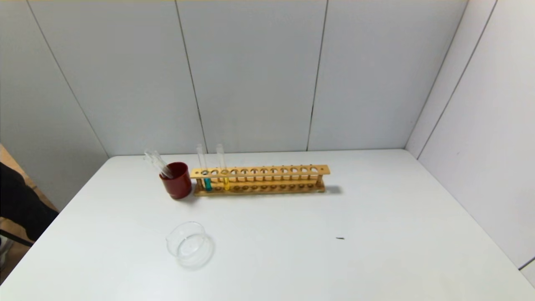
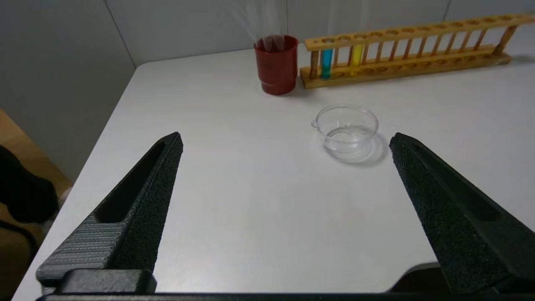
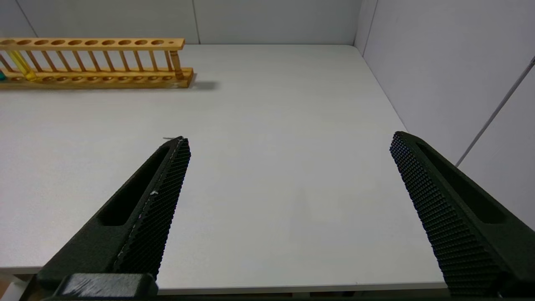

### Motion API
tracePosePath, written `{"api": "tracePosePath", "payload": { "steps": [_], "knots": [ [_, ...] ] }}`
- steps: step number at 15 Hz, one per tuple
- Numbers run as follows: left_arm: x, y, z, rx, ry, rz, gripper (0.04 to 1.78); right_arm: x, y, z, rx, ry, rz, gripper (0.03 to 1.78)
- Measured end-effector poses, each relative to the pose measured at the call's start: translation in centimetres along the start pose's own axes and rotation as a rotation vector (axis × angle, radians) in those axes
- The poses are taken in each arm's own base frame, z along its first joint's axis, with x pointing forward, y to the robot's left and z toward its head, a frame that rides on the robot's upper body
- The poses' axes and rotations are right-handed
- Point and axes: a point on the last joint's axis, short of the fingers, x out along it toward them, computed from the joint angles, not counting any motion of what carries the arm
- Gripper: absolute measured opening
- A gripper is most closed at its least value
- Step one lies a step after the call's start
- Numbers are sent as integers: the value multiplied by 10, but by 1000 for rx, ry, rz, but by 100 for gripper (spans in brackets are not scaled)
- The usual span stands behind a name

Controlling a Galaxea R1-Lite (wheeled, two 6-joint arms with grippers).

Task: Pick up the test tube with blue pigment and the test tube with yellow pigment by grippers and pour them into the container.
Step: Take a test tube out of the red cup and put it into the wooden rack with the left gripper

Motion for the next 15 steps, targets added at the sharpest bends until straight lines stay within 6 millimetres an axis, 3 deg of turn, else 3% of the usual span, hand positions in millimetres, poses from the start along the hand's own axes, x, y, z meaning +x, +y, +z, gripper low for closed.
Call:
{"api": "tracePosePath", "payload": {
  "steps": [4,7,11,13,15],
  "knots": [
    [-11,0,51,-8,23,-114,175,0,0,0,0,0,-1,175],
    [11,3,102,-24,49,-172,175,0,0,0,0,0,0,175],
    [87,9,159,-56,122,-226,175,0,0,0,0,0,0,175],
    [133,9,169,-71,180,-259,175,0,0,0,0,0,0,175],
    [182,5,166,-81,230,-289,175,0,0,0,0,0,0,175]
  ]
}}
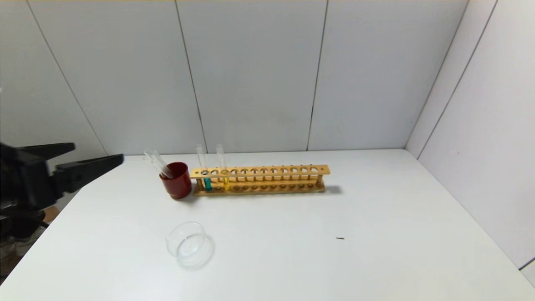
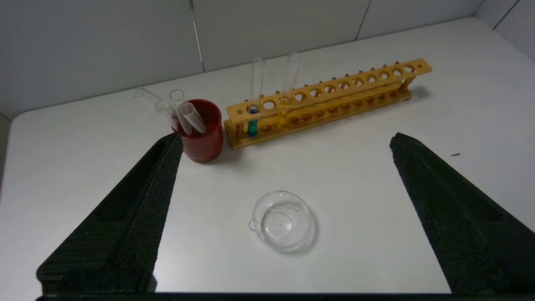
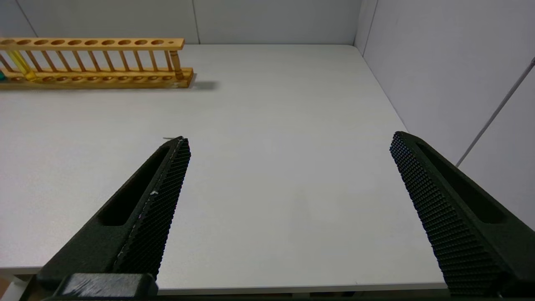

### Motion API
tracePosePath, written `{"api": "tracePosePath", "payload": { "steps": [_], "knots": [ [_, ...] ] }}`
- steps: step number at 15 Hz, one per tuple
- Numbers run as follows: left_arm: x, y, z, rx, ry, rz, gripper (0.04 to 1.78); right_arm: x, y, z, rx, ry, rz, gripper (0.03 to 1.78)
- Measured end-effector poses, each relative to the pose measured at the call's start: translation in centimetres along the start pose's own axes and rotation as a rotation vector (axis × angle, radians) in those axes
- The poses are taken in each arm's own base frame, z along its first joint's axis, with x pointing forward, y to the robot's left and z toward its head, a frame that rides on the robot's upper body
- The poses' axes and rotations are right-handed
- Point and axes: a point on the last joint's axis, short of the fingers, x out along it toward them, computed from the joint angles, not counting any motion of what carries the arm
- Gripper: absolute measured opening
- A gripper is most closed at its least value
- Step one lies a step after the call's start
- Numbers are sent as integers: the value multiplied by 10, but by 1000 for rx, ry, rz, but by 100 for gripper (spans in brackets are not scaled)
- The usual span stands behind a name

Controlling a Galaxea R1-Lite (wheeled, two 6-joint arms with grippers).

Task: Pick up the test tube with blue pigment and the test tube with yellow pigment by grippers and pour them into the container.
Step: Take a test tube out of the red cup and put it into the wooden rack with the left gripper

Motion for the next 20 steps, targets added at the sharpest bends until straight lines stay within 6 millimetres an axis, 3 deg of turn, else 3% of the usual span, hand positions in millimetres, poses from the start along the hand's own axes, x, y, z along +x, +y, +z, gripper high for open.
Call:
{"api": "tracePosePath", "payload": {
  "steps": [4,9,15,20],
  "knots": [
    [80,15,-8,-21,65,-28,175,0,0,0,0,0,0,175],
    [150,29,-27,-39,125,-37,175,0,0,0,0,0,0,175],
    [204,40,-44,-51,188,-38,175,0,0,0,1,0,0,175],
    [232,45,-56,-49,208,-42,175,0,0,0,1,0,0,175]
  ]
}}
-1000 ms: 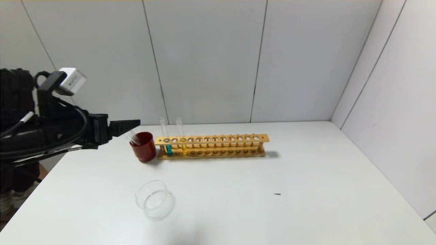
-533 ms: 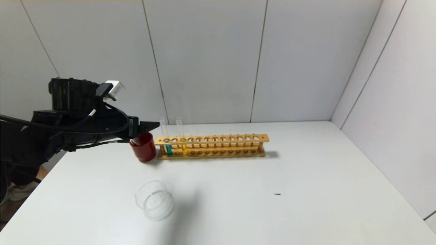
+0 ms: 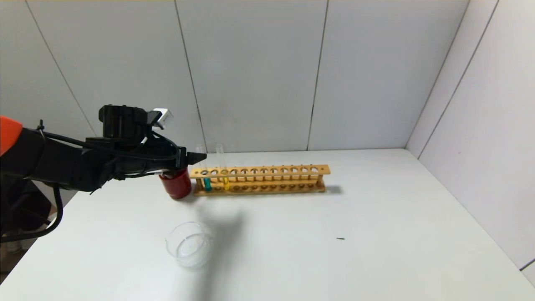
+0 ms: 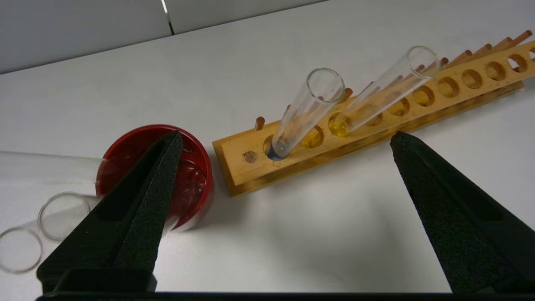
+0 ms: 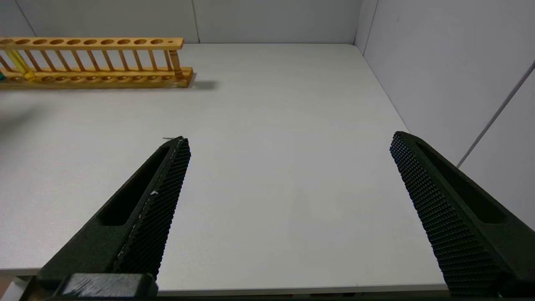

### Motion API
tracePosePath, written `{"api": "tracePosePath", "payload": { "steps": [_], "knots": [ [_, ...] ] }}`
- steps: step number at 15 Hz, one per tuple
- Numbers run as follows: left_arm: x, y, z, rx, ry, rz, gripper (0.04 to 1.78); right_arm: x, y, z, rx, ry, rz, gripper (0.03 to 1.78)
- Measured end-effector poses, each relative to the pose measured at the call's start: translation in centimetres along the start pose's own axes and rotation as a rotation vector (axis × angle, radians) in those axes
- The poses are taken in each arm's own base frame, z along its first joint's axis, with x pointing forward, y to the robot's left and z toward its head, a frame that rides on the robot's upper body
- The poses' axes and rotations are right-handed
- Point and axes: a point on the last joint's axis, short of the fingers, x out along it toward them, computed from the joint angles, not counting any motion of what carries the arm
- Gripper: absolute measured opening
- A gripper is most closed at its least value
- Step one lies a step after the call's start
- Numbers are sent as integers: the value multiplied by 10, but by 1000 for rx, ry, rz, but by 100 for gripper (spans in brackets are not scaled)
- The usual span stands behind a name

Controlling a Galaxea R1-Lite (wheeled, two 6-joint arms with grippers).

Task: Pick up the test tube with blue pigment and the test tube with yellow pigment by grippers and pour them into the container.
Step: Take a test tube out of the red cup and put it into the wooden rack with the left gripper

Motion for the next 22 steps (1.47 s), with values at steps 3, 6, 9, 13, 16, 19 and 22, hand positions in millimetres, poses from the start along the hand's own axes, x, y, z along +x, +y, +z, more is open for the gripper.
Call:
{"api": "tracePosePath", "payload": {
  "steps": [3,6,9,13,16,19,22],
  "knots": [
    [16,4,1,3,-2,29,175,0,0,0,0,0,0,175],
    [30,4,0,5,6,27,175,0,0,0,-1,0,1,175],
    [41,2,1,9,8,19,175,0,0,0,-1,0,0,175],
    [48,1,-3,9,21,13,168,0,0,0,-1,0,0,175],
    [51,0,-5,10,24,9,139,0,0,0,-1,0,0,175],
    [54,-3,-6,14,28,11,85,0,0,0,-1,0,0,175],
    [57,-8,-7,21,31,7,38,0,0,0,-1,0,0,175]
  ]
}}
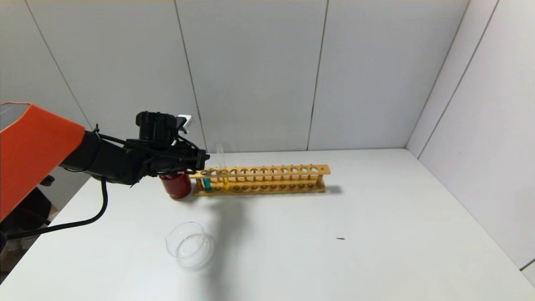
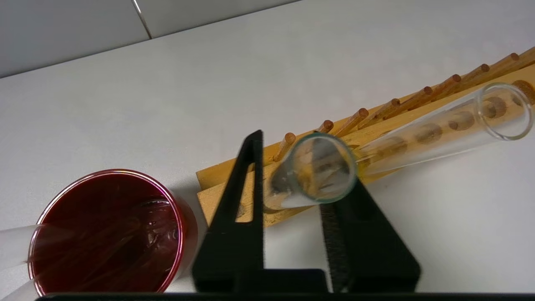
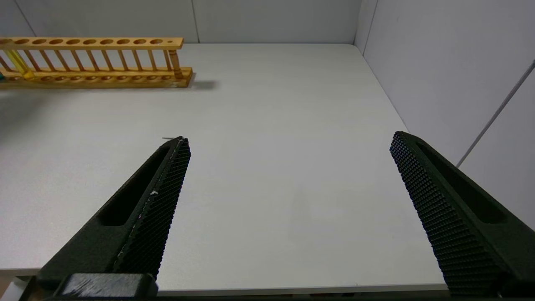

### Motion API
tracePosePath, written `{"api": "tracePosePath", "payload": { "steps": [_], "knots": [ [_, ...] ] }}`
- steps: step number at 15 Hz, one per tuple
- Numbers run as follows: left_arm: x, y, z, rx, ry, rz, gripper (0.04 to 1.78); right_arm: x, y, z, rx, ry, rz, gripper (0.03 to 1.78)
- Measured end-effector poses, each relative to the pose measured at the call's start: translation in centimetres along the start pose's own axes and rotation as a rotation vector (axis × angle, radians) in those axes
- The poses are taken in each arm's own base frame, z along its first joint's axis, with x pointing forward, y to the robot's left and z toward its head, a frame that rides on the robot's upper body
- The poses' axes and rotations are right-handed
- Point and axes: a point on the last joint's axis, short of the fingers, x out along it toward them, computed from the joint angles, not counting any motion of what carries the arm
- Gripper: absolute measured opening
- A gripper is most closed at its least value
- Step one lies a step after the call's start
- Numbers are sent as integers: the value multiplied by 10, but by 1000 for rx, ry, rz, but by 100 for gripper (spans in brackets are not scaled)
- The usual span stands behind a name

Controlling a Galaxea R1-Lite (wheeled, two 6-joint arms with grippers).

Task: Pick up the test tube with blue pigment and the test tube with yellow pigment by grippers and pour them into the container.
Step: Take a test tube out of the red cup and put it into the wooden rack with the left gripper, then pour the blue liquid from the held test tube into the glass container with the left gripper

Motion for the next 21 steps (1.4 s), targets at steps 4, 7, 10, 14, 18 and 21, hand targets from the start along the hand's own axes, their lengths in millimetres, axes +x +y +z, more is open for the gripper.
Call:
{"api": "tracePosePath", "payload": {
  "steps": [4,7,10,14,18,21],
  "knots": [
    [3,-8,0,14,2,38,33,0,0,0,0,0,0,175],
    [1,-16,8,31,-19,73,33,0,0,0,0,0,0,175],
    [-14,-21,31,40,-58,80,33,0,0,0,0,0,0,175],
    [-54,-29,73,49,-126,80,33,0,0,0,0,0,0,175],
    [-98,-35,102,71,-185,126,33,0,0,0,0,0,0,175],
    [-120,-37,89,67,-156,174,33,0,0,0,0,0,0,175]
  ]
}}
